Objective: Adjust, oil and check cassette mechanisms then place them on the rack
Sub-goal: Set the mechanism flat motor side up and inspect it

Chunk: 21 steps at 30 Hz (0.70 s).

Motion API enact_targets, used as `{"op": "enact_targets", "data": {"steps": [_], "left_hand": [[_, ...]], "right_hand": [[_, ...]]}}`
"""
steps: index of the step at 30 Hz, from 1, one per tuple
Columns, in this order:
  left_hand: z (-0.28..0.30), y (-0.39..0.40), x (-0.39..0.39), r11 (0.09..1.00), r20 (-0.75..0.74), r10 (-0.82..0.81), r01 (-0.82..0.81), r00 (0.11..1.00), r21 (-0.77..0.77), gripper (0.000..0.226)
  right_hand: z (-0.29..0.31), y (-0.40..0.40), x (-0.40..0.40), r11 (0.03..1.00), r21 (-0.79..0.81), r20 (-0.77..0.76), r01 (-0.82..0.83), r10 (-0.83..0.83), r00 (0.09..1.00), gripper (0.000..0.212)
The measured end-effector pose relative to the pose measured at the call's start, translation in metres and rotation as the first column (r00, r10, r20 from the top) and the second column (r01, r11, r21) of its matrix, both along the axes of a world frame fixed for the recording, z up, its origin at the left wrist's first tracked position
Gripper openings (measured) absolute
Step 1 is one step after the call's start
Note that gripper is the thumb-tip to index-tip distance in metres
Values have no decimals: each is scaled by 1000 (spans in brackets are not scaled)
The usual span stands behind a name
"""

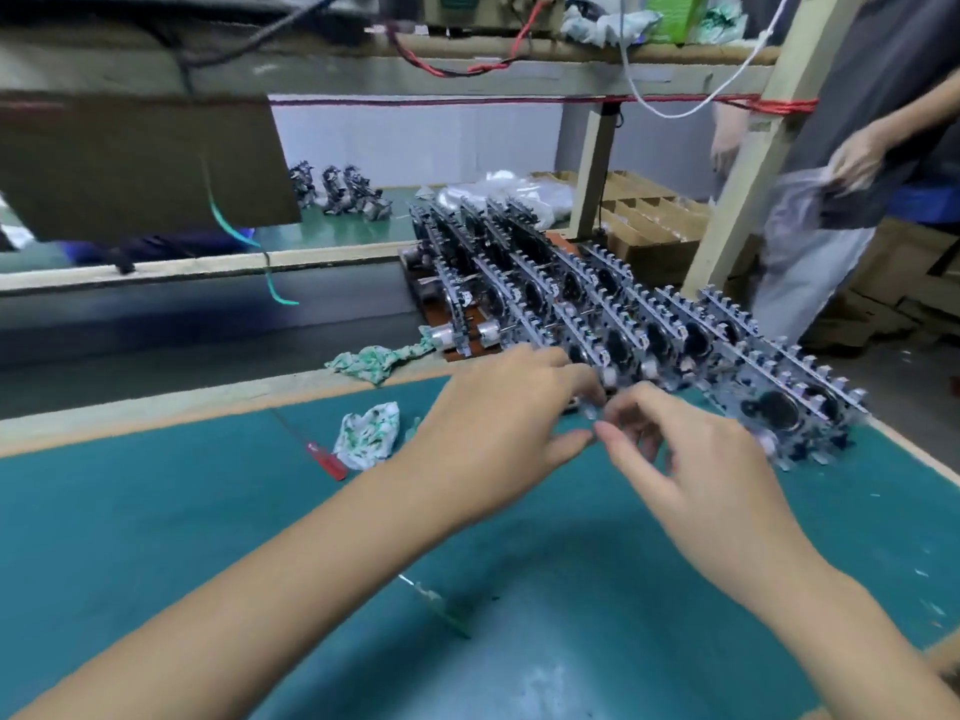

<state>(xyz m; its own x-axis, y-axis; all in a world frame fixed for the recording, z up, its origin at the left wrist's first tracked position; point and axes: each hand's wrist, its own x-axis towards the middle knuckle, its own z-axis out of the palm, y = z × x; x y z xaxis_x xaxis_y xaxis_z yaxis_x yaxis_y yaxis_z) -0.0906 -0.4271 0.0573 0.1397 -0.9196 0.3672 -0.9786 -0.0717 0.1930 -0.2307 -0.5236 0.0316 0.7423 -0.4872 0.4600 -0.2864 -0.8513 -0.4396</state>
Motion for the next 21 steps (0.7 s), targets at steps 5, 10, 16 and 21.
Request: {"op": "enact_targets", "data": {"steps": [5, 10, 16, 21], "left_hand": [[-35, 156, 11, 948, -219, 306, -318, 926, -21, 21], [-80, 274, 23, 808, -422, 547, -587, 723, 40, 9], [-90, 381, 39, 594, -255, 775, -804, 579, -21, 15], [-68, 442, 34, 451, 87, 892, -884, 443, -122, 42]], "right_hand": [[-22, 101, 55, 902, 86, -122, -424, 432, 894, 19], [-60, 192, 116, 733, 50, -269, -678, 664, 698, 18], [-83, 279, 178, 666, 152, -236, -730, 742, 628, 21], [-75, 365, 205, 448, 434, -50, -782, 878, 475, 21]]}}
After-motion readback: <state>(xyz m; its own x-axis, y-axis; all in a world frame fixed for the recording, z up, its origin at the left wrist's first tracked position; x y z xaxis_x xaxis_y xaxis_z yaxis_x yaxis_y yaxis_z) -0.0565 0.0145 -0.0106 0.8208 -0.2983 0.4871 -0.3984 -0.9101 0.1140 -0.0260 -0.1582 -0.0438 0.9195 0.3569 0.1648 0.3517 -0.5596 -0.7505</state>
